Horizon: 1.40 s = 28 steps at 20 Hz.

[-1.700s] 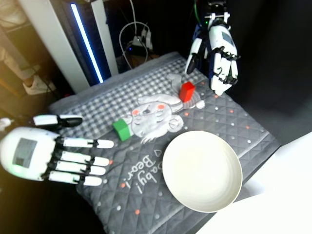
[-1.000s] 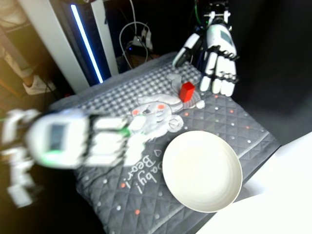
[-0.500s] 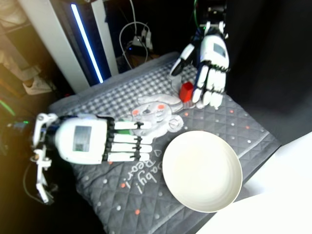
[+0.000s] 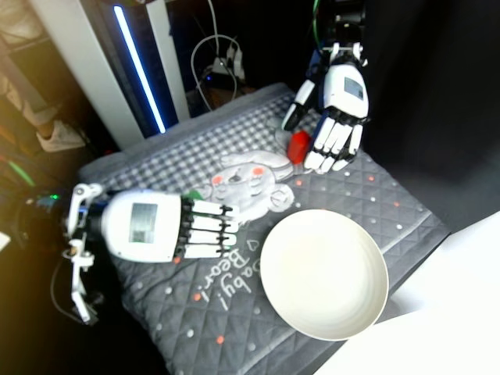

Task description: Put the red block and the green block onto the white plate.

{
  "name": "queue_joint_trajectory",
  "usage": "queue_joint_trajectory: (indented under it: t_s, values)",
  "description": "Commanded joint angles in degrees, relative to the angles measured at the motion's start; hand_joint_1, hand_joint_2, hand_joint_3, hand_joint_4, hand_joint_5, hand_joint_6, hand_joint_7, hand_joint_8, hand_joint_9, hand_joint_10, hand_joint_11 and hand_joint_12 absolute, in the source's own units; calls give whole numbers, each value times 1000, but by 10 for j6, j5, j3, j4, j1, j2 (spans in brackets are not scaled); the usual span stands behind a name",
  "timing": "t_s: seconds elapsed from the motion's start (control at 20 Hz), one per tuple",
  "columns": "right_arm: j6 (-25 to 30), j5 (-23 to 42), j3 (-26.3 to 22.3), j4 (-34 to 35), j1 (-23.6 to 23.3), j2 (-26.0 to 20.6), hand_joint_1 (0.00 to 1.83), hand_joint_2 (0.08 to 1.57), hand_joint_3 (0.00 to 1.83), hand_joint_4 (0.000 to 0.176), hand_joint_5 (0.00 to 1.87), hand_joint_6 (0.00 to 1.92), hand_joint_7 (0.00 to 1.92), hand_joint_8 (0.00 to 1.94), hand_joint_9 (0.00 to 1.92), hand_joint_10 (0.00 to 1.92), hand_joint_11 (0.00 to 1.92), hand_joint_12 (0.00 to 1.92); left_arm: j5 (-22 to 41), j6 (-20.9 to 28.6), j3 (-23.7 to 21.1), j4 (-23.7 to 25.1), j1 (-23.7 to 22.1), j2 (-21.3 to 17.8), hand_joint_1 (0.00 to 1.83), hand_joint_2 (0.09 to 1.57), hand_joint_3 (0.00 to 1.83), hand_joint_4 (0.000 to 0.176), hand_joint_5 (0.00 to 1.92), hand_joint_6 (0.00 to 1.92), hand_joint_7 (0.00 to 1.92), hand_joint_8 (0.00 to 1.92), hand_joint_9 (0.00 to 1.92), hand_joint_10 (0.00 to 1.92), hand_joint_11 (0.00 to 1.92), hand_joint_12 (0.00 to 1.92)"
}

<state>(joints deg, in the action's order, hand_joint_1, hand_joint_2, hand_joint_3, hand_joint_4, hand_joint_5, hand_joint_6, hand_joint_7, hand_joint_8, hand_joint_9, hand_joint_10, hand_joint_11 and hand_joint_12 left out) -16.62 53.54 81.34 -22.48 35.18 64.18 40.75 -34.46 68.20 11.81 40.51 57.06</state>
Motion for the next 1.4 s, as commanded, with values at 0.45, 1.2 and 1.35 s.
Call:
queue_joint_trajectory:
  t_s: [0.45, 1.2, 1.35]
  values:
    - [7, 59, 2, 28, -5, 1, 1269, 1095, 0, 0, 1162, 396, 980, 1226, 836, 950, 497, 1607, 84, 5, 5, -39, 2, 5, 1274, 1091, 0, 0, 1198, 341, 966, 1272, 878, 1222, 678, 1654]
    - [8, 79, 128, 131, -115, 96, 1195, 1033, 0, 0, 1183, 620, 1253, 1750, 1400, 1815, 1427, 1881, 128, -7, 137, -85, -146, 121, 1286, 1057, 0, 0, 1293, 165, 1056, 1121, 956, 1381, 848, 1698]
    - [3, 40, 190, 153, -145, 143, 1184, 1058, 2, 0, 1108, 752, 1129, 1933, 1353, 1920, 1431, 1921, 93, -8, 212, -98, -183, 182, 1249, 1049, 1, 18, 1109, 731, 1153, 752, 1078, 908, 923, 1347]
